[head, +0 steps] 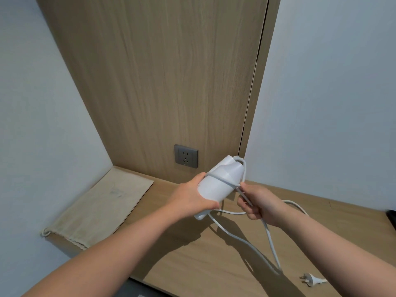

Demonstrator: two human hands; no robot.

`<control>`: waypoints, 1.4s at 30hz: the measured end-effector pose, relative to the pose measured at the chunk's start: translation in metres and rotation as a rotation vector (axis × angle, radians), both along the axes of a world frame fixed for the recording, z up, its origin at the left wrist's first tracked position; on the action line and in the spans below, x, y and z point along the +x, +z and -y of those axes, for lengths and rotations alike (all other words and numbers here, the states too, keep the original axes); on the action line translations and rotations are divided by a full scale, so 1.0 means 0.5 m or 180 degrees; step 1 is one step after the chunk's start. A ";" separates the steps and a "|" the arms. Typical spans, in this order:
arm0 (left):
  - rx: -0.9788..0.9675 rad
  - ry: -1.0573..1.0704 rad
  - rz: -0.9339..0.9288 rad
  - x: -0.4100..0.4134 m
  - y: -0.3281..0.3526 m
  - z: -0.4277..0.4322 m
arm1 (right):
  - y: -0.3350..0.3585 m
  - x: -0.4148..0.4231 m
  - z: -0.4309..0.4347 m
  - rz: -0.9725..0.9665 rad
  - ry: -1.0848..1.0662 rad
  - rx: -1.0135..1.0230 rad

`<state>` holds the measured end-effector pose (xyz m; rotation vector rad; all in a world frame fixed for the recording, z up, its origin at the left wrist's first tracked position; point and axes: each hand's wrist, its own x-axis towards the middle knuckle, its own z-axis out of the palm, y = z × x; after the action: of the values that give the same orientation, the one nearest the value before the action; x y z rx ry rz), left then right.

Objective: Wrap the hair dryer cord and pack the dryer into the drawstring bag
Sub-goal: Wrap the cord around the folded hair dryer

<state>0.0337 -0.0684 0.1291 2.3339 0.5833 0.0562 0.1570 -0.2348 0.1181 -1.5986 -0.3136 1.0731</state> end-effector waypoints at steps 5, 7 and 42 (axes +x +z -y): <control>0.0851 -0.0011 -0.0426 -0.002 -0.020 -0.019 | 0.009 -0.026 -0.005 0.0919 0.0121 -0.0800; 0.1114 -0.0032 -0.0485 -0.002 -0.028 -0.022 | 0.012 -0.033 -0.009 0.1172 0.0216 -0.1004; 0.2662 -0.1550 0.0336 -0.047 -0.044 -0.025 | 0.112 0.067 -0.058 0.3394 0.1678 -0.1217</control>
<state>0.0104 -0.0557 0.1072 3.1897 -0.1243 0.2302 0.1904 -0.2059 0.1739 -2.4218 -1.3578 0.5529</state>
